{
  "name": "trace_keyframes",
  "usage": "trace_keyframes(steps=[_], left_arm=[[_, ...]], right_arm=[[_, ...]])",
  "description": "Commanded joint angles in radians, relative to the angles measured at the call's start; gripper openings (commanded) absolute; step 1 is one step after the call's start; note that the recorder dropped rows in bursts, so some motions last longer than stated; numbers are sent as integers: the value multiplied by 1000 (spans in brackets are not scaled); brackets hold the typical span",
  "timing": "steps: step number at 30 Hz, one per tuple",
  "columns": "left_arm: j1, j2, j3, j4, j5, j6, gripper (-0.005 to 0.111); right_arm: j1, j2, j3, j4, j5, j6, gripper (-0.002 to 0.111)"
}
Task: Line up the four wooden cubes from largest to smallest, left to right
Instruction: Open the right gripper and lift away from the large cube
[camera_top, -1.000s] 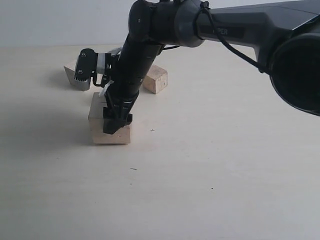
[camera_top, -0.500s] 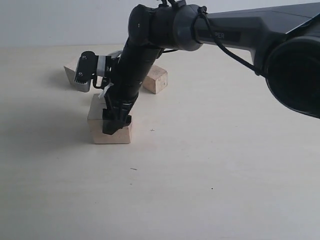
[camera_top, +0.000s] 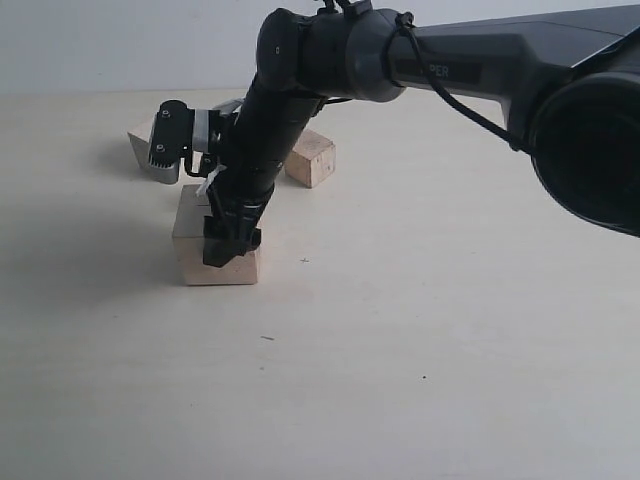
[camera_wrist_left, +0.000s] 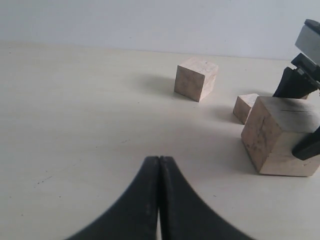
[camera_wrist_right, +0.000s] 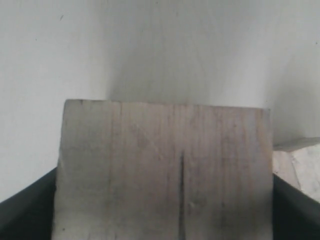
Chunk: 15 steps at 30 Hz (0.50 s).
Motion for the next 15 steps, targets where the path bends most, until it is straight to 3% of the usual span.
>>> trace_keyframes(steps=[1, 5, 15], left_arm=[[-7, -4, -1, -3, -7, -4, 0], [-7, -4, -1, -3, -7, -2, 0], [-7, -4, -1, -3, -7, -4, 0]], right_arm=[[-3, -6, -14, 22, -6, -4, 90], [-3, -6, -14, 22, -6, 10, 97], [-3, -6, -14, 23, -55, 143, 98]])
